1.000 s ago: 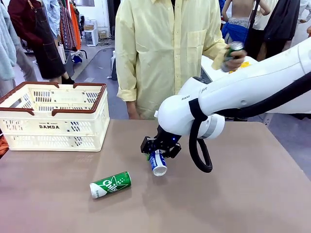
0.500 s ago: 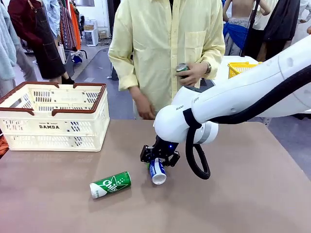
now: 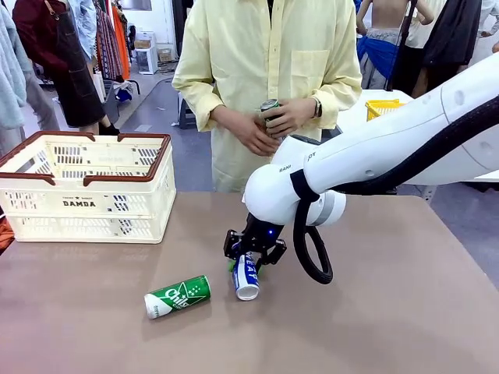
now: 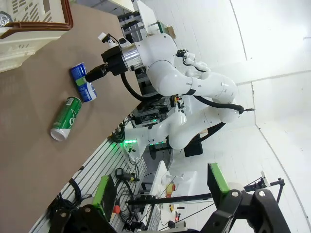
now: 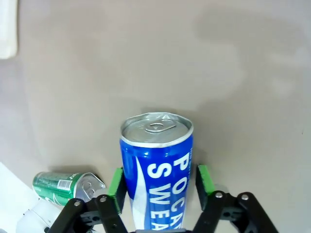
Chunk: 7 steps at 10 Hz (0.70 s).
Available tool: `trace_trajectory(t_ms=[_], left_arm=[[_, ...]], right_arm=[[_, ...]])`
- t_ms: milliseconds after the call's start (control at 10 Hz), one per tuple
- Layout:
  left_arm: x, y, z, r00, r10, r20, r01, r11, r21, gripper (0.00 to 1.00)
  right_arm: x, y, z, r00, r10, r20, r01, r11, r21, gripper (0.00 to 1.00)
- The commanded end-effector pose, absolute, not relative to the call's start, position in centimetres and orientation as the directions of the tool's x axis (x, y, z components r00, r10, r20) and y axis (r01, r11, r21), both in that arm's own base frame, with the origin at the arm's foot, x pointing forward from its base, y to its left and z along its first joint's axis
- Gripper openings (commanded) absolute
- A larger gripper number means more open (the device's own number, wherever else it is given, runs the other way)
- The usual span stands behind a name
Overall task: Place the drinks into the Shopping basket.
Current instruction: Pick up one drink and place it into the Shopping basket.
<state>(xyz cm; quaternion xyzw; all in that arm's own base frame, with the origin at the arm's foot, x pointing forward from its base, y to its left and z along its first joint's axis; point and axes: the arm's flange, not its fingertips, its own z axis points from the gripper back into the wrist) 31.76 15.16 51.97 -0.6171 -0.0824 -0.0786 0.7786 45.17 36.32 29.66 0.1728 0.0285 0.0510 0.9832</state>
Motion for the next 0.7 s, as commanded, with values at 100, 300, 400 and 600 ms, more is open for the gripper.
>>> trace_trajectory(t_ms=[100,300,400,600], left_arm=[[31.5,15.2,52.1,0.974,-0.021,0.224,0.223,0.218,-0.950,1.00],[31.5,15.2,52.1,0.974,-0.021,0.224,0.223,0.218,-0.950,1.00],[31.5,15.2,52.1,0.974,-0.021,0.224,0.223,0.218,-0.950,1.00],[31.5,15.2,52.1,0.974,-0.021,0.224,0.223,0.218,-0.950,1.00]], right_arm=[[45.5,36.2,30.0,0.996,0.086,-0.036,-0.069,0.943,0.324,1.00],[45.4,35.8,30.7,0.994,0.102,-0.030,-0.086,0.934,0.347,1.00],[45.3,35.8,30.9,0.993,0.112,-0.031,-0.094,0.931,0.354,1.00],[45.0,35.5,31.8,0.985,0.171,-0.024,-0.145,0.892,0.428,1.00]])
